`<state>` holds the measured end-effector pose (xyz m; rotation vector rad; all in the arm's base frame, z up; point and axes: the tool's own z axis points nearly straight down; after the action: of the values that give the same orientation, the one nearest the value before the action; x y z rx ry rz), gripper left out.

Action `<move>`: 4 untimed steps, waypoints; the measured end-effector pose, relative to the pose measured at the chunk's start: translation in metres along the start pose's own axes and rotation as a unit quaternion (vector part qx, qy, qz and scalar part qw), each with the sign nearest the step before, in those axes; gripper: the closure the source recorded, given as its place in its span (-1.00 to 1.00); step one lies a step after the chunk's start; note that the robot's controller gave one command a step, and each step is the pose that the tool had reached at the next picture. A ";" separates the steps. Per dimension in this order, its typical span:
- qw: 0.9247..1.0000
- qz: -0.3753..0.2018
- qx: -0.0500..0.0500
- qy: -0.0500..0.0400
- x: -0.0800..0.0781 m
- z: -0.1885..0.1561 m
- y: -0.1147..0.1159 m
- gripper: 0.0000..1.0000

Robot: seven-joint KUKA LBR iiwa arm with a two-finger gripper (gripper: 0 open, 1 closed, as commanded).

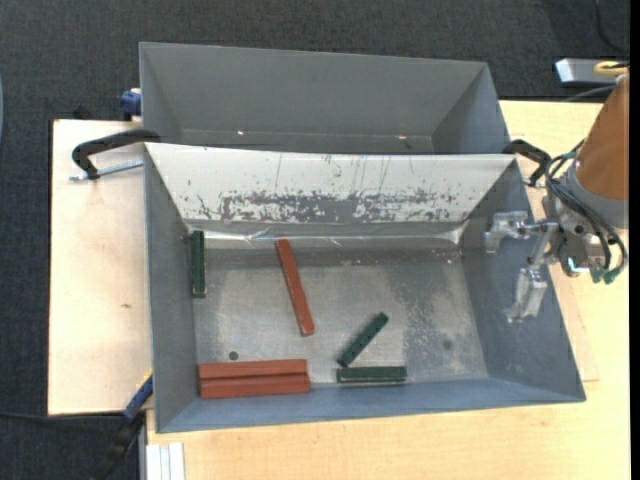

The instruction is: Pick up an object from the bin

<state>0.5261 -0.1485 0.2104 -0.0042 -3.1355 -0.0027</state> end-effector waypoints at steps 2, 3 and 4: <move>0.996 -0.088 0.001 -0.005 0.008 0.047 0.036 -1.00; 0.987 -0.161 0.001 -0.003 0.018 0.057 0.101 -1.00; 0.971 -0.239 0.001 -0.003 0.026 0.086 0.116 -1.00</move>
Offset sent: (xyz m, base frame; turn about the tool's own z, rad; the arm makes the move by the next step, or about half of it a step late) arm -0.0288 0.0997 -0.1404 -0.4861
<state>0.5002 -0.0325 0.1251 0.7483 -3.0517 -0.0013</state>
